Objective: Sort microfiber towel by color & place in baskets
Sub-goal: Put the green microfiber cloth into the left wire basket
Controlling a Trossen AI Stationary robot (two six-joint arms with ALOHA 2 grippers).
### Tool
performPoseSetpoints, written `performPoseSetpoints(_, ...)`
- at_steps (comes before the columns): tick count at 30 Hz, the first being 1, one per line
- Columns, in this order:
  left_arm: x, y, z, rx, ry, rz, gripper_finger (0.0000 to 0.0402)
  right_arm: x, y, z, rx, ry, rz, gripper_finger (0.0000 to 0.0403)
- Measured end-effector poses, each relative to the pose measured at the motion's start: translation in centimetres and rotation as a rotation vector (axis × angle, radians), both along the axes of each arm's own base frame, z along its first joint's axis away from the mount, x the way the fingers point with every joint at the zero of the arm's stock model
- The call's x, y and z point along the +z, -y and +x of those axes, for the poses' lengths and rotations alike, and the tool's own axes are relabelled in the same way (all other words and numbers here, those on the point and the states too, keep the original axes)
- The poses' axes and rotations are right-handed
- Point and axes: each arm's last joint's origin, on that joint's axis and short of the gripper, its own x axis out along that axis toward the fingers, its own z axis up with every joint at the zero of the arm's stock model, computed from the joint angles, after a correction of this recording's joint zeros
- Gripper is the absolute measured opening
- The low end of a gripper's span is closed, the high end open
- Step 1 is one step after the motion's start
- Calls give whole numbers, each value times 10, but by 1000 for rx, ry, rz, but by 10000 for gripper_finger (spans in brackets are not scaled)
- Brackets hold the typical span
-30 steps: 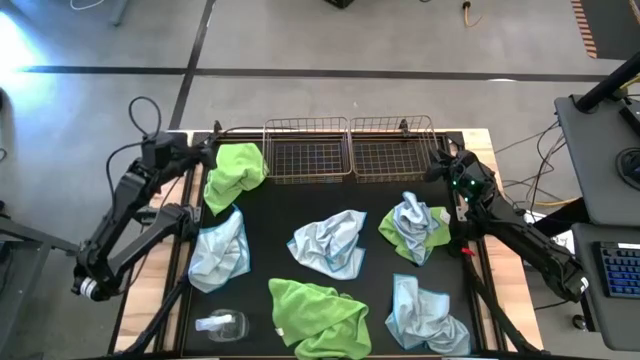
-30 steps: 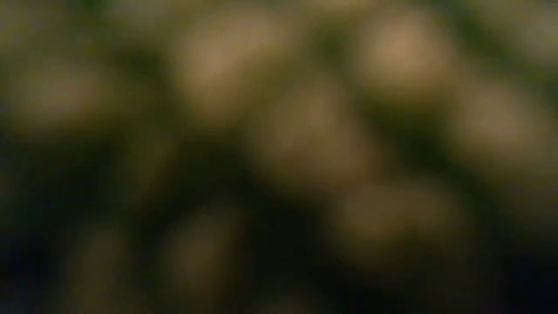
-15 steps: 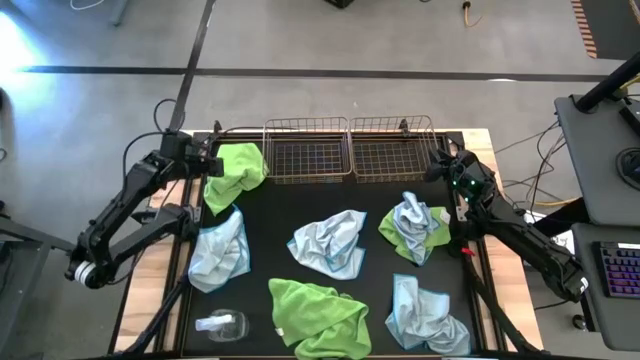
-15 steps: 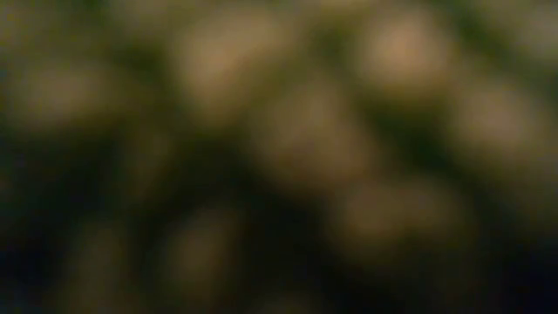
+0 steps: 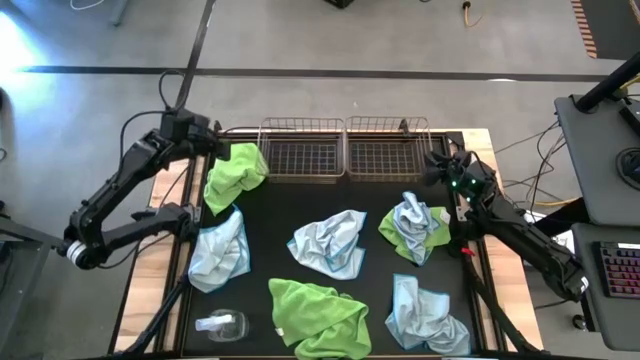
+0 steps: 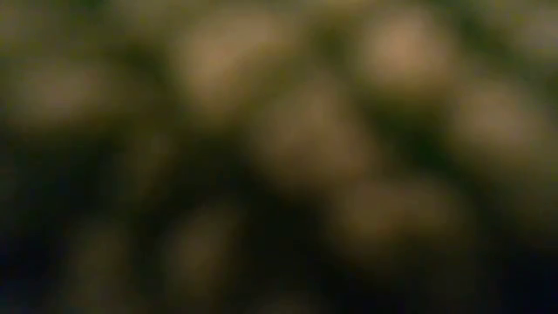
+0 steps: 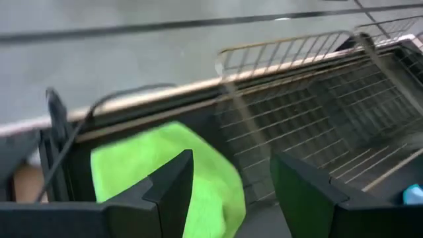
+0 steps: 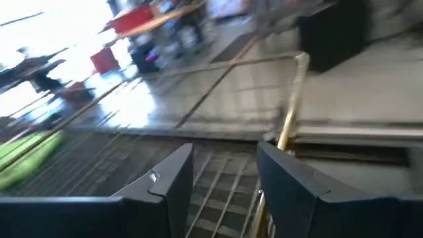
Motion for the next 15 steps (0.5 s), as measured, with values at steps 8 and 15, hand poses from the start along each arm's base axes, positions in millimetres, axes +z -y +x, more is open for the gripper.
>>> performPoseSetpoints(8, -26, -13, 8, -10, -64, -33, 185, 70, 6, 6, 58, -97, 18, 160)
performPoseSetpoints(15, -40, -16, 14, -92, -7, -71, 185, 100, 19, 16, 84, -316, 237, 160)
